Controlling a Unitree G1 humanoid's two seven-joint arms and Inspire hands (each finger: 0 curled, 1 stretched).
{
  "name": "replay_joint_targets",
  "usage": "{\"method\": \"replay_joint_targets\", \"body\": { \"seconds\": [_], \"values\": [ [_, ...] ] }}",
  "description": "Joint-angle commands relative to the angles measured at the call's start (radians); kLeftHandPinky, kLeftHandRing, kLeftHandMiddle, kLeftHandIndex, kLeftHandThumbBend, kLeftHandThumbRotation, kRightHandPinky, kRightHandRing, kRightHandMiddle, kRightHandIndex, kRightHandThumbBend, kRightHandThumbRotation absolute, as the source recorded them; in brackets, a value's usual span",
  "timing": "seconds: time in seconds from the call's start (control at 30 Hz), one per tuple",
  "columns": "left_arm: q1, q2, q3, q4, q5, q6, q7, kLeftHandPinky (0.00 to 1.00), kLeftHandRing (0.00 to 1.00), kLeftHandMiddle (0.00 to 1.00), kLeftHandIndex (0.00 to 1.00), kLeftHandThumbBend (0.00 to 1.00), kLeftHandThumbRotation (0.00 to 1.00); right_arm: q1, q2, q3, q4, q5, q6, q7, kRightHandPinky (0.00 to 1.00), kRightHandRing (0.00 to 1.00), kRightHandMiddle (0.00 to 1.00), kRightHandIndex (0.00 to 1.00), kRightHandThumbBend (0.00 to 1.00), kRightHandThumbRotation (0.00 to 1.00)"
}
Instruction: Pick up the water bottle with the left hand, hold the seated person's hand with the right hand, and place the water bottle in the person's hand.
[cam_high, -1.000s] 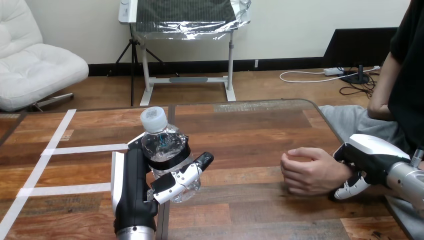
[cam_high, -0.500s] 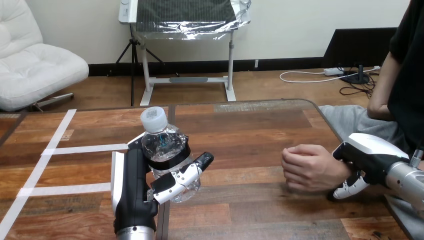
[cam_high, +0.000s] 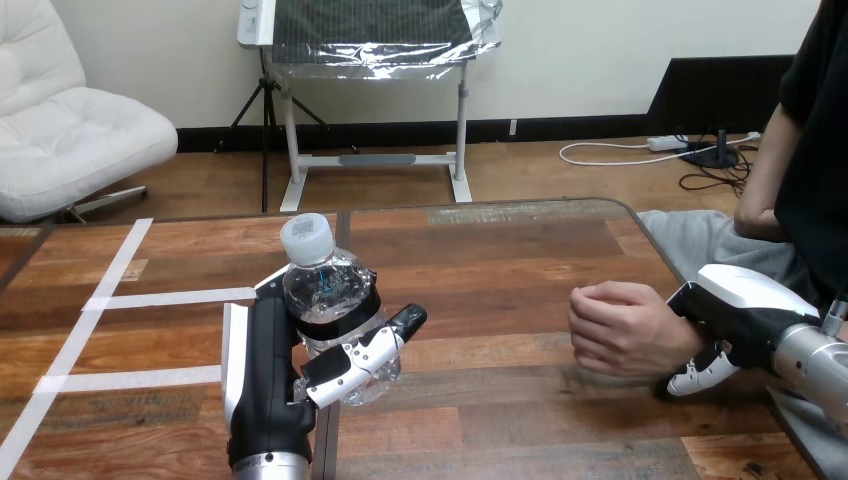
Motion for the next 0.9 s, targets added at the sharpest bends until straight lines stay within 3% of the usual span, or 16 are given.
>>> {"method": "replay_joint_targets", "body": {
  "seconds": [0.0, 0.57, 0.87],
  "values": [
    [-0.052, -0.024, 0.008, -0.050, 0.010, -0.028, 0.011, 0.33, 0.38, 0.43, 0.44, 0.67, 0.00, -0.014, 0.022, 0.001, 0.023, 0.015, -0.021, -0.008, 0.21, 0.28, 0.38, 0.40, 0.70, 0.00],
    [-0.055, -0.025, 0.006, -0.048, 0.006, -0.027, 0.008, 0.33, 0.38, 0.43, 0.43, 0.66, 0.00, -0.015, 0.011, -0.007, 0.031, 0.014, -0.043, -0.034, 0.27, 0.33, 0.42, 0.42, 0.73, 0.00],
    [-0.057, -0.024, 0.006, -0.045, 0.011, -0.029, 0.011, 0.33, 0.38, 0.43, 0.43, 0.66, 0.00, -0.006, -0.006, -0.001, -0.004, -0.015, -0.001, -0.046, 0.23, 0.31, 0.40, 0.43, 0.75, 0.00]
  ]
}}
